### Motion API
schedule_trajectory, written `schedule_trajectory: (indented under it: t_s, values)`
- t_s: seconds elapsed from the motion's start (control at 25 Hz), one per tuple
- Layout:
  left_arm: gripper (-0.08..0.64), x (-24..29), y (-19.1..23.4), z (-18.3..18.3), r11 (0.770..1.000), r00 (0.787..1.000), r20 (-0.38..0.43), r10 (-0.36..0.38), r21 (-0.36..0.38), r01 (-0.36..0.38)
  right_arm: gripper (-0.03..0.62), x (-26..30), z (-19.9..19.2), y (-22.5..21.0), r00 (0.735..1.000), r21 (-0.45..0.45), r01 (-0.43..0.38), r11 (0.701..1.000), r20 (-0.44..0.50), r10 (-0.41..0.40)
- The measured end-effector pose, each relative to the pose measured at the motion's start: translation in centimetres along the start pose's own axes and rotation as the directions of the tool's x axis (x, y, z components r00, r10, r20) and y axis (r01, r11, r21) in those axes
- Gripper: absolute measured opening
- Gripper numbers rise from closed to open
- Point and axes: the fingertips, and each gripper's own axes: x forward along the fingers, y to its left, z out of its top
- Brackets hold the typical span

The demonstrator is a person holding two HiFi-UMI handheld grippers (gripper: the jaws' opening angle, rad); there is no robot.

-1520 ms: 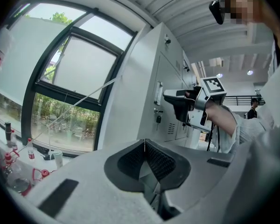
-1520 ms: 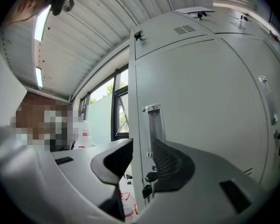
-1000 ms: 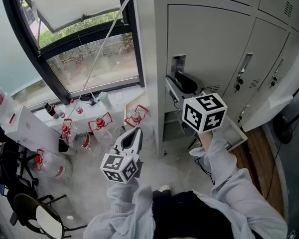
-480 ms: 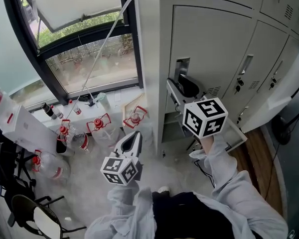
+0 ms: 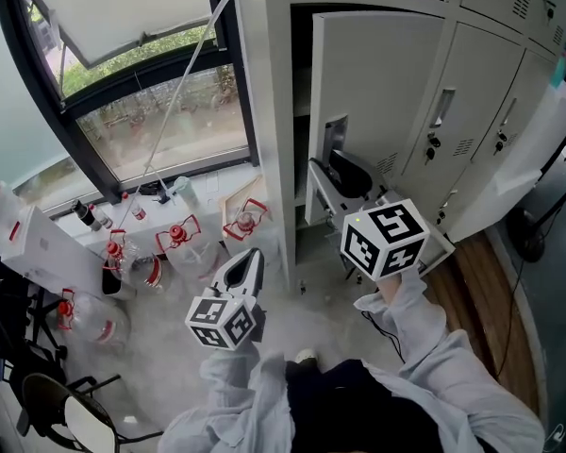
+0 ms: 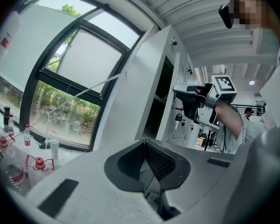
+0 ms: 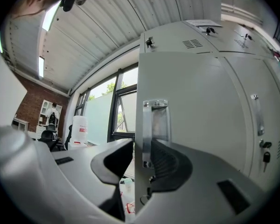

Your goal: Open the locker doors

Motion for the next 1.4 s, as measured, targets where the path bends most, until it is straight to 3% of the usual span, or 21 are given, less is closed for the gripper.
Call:
schedule_trajectory:
  t_s: [0.28,1.04,1.4]
  values:
    - [0.009,-1.5,-3.3,-1.2,0.999,0.999,0.001,0.037,-0.011,-0.037,0.106,-3.8,0.4,0.1,1.0,0.008,-0.023,1.0,0.005,0.023]
    - [0.009,-4.0,-15.3,-5.2,0.988,0.988,0.001,0.154,-0.01,-0.154,0.109,-14.7,1.3,-3.0,0.977,0.041,-0.21,0.977,0.057,0.207]
    - [0.009,-3.2,-20.7,-7.3,0.992,0.992,0.005,0.13,-0.007,-0.13,0.118,-19.8,1.7,-6.5,0.981,0.043,-0.178,0.983,0.089,0.174]
